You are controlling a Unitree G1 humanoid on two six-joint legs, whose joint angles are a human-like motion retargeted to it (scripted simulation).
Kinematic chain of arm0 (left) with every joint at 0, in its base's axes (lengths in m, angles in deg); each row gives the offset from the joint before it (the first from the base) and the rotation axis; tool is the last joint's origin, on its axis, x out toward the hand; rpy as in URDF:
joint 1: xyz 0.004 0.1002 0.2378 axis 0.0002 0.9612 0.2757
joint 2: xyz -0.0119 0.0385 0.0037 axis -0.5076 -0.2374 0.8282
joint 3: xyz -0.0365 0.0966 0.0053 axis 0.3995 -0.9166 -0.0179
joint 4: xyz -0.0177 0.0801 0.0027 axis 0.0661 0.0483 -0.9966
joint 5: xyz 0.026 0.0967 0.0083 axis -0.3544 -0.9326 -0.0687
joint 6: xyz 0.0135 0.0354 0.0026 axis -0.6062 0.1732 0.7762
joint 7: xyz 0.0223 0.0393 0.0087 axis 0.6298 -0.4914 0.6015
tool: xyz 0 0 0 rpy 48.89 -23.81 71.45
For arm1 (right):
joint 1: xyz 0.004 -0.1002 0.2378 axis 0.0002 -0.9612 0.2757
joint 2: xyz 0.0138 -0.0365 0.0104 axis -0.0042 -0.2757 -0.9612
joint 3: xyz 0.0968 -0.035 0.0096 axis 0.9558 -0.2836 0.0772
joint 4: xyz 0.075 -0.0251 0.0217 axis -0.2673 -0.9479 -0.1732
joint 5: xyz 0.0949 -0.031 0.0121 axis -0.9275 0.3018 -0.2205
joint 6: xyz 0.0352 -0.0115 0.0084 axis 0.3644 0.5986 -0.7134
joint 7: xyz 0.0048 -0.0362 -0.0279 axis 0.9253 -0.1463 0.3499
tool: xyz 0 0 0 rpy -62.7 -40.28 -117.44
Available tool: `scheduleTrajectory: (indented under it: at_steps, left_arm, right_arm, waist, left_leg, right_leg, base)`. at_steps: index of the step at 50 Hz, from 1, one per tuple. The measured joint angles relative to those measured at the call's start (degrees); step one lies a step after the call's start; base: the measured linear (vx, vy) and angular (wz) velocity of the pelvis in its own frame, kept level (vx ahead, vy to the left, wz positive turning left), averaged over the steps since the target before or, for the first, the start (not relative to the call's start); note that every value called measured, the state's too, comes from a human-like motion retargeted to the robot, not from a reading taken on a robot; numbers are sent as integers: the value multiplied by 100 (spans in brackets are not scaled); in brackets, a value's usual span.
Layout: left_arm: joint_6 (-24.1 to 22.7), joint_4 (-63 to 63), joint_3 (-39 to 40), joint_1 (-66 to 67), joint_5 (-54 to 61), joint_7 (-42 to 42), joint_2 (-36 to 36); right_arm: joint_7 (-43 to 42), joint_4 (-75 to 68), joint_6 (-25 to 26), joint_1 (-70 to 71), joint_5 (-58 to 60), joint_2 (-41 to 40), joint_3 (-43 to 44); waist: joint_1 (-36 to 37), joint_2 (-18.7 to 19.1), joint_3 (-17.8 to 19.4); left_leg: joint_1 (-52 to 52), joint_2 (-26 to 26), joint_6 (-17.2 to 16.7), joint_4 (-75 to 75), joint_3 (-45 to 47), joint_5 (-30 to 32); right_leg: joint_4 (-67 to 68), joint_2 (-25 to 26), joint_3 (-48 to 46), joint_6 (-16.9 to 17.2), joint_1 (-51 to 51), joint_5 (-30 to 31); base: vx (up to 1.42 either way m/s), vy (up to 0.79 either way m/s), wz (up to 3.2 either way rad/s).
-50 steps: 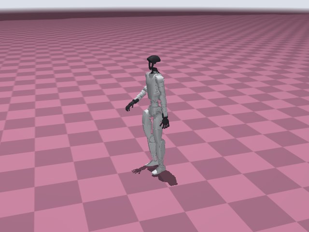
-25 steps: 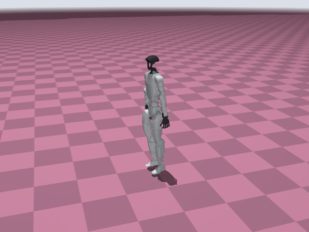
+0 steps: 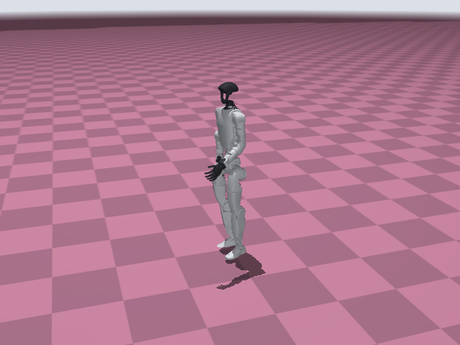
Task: Upper body actions
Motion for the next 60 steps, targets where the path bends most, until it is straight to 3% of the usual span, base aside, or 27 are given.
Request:
scheduleTrajectory:
  at_steps: [3, 8, 12, 15, 18, 22, 23, 25, 27, 32, 35, 42, 50, 52, 53, 55, 58, 60]
  left_arm:
    - [-297, 1336, 40, -496, -463, 639, -726]
    - [-701, 3048, 283, -1480, -1981, 2499, -2087]
    - [-1115, 3966, 431, -2267, -3453, 3944, -2862]
    - [-1072, 4273, 402, -2784, -4185, 4477, -3281]
    - [-487, 4367, 256, -3213, -4017, 3767, -3484]
    - [1689, 4332, 108, -3671, -2969, 238, -3555]
    - [2015, 4319, 89, -3713, -2845, -226, -3557]
    - [2161, 4329, 52, -3773, -2719, -266, -3576]
    - [1592, 4373, 93, -3754, -2907, 701, -3644]
    - [-264, 4512, 280, -3436, -4493, 4092, -3647]
    - [-1012, 4727, 312, -3148, -5163, 5318, -3559]
    - [-1149, 5327, 220, -1762, -4641, 4713, -3084]
    - [-1554, 4883, 208, 123, -5334, 5499, -2128]
    - [-1294, 4448, 124, 290, -5362, 4739, -1888]
    - [-911, 4187, 83, 316, -5194, 3676, -1769]
    - [412, 3760, 73, 256, -4909, 612, -1616]
    - [1873, 3292, 102, 131, -5089, -2911, -1575]
    - [2070, 3077, 112, 120, -5170, -3917, -1605]
  right_arm:
    - [34, -18, 13, -26, 5, 5, -20]
    - [13, -8, 46, -35, 60, -53, -71]
    - [-88, 31, 52, -52, 185, -60, -131]
    - [-73, -2, 51, -44, 196, -46, -146]
    - [-2, -50, 61, -21, 141, -43, -109]
    - [72, -82, 65, -5, 73, -11, -42]
    - [71, -81, 65, -10, 63, -3, -33]
    - [49, -74, 55, -36, 38, 10, -21]
    - [31, -76, 44, -24, 25, 12, 7]
    - [-8, -99, 44, -21, 20, -20, 41]
    - [-26, -103, 48, -16, -19, -50, 73]
    - [-10, -66, 75, 53, 99, -75, 101]
    - [-51, -81, 97, 60, 82, -56, 28]
    - [-43, -90, 82, 42, 53, -51, 32]
    - [-27, -95, 75, 36, 31, -49, 48]
    - [4, -101, 64, 28, -23, -39, 93]
    - [39, -110, 46, 16, -72, -33, 115]
    - [73, -107, 46, 22, -63, -31, 127]
  waist:
    - [-15, -3, -85]
    - [-41, -8, -177]
    - [-70, 28, -270]
    - [-97, 66, -331]
    - [-89, 92, -370]
    - [-75, 149, -418]
    - [-76, 162, -430]
    - [-74, 185, -451]
    - [-37, 194, -430]
    - [67, 178, -386]
    - [95, 148, -358]
    - [22, 127, -305]
    - [40, 124, -297]
    - [69, 112, -293]
    - [93, 105, -282]
    - [142, 98, -257]
    - [157, 86, -259]
    - [139, 77, -265]
  left_leg:
    - [-20, -7, 0, 3, -29, 7]
    - [-32, 6, 1, 8, -26, 5]
    - [-39, 35, 0, 5, 23, -12]
    - [-35, 55, 0, 5, 79, -27]
    - [-28, 75, -3, 8, 145, -44]
    - [-17, 102, -5, 8, 212, -63]
    - [-17, 105, -5, 8, 223, -66]
    - [-15, 113, -5, 4, 255, -70]
    - [-6, 123, -7, 5, 304, -79]
    - [24, 131, -15, 0, 418, -97]
    - [24, 124, -15, -2, 434, -96]
    - [1, 116, -17, -9, 395, -89]
    - [4, 108, -36, -37, 476, -102]
    - [10, 101, -36, -37, 478, -101]
    - [18, 99, -37, -37, 482, -99]
    - [32, 94, -35, -34, 470, -91]
    - [21, 84, -30, -25, 418, -76]
    - [0, 74, -26, -20, 361, -63]
  right_leg:
    - [-8, 5, -37, -6, 2, -6]
    - [-33, 63, -46, -41, 12, -17]
    - [-29, 87, 6, -39, -22, -16]
    - [-21, 105, 70, -42, -43, -16]
    - [-11, 119, 142, -44, -63, -18]
    - [3, 132, 228, -39, -89, -12]
    - [5, 136, 241, -40, -96, -11]
    - [7, 144, 273, -44, -110, -7]
    - [14, 151, 322, -49, -120, -6]
    - [32, 159, 445, -64, -139, -8]
    - [37, 158, 465, -74, -153, -5]
    - [44, 138, 444, -75, -206, 19]
    - [65, 116, 550, -86, -303, 41]
    - [67, 109, 548, -86, -293, 36]
    - [70, 103, 546, -83, -281, 32]
    - [71, 91, 520, -74, -243, 23]
    - [59, 80, 457, -64, -199, 11]
    - [47, 72, 394, -57, -178, 5]
  base:
    - [0, 0, 0]
    - [0, 0, 0]
    - [0, 0, 0]
    - [1, 3, -15]
    - [0, 3, -23]
    - [1, 2, -15]
    - [0, 0, 0]
    - [0, 1, -9]
    - [0, 1, -22]
    - [0, -1, -18]
    - [0, 0, 0]
    - [0, 0, 0]
    - [0, 0, 0]
    - [0, 0, 0]
    - [0, 0, 0]
    - [0, 0, 0]
    - [-1, 0, 16]
    - [0, -1, 32]
